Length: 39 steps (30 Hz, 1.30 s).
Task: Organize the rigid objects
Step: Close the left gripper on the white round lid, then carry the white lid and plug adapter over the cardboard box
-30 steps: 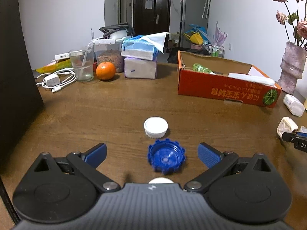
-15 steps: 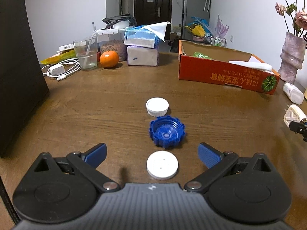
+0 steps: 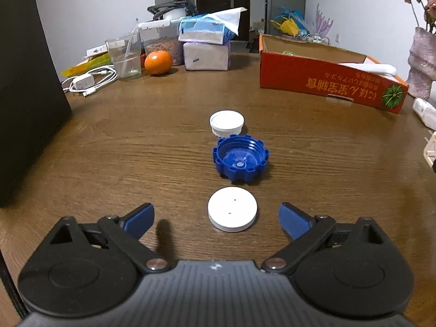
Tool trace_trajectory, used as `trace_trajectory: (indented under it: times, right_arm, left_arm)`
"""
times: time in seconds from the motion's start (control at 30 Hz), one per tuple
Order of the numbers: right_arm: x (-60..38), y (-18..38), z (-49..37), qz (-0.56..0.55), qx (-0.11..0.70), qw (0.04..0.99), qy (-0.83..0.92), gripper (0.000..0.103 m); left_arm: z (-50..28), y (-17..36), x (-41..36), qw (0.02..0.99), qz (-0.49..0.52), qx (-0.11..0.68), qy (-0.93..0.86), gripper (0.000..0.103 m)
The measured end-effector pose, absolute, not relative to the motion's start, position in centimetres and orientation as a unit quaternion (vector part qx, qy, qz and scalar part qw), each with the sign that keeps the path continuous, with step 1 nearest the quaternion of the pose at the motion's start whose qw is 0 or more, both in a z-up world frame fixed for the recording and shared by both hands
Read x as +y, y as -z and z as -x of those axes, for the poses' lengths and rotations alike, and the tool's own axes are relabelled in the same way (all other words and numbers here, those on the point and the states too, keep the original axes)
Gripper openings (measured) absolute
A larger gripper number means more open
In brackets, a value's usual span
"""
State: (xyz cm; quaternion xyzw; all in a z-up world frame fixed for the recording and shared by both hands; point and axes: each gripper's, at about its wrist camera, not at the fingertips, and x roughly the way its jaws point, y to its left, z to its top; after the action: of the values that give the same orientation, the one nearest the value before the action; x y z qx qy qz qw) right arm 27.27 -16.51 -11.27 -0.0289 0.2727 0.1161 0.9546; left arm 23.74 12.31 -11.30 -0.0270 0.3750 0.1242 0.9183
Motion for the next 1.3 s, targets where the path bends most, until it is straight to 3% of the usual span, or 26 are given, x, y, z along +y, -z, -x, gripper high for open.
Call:
trace_trajectory:
  times: [0.2,0.33,1.3]
  right_arm:
    - [-16.4,11.2,-27.0,0.030,0.271,0.955,-0.118,0.030]
    - [-16.3,11.2,-27.0,0.030,0.270,0.955,-0.118,0.030]
    - [-17.3,8.8,-27.5,0.017,0.234,0.966,-0.111,0.030]
  left_arm:
    - [-24.1,11.6,12.4,0.917,0.034,0.378,-0.118,0.079]
    - [-23.8,11.3,11.9,0.923,0.031,0.370,-0.097,0.041]
    - [-24.7,6.5,7.7,0.952,0.031,0.302,-0.044,0.040]
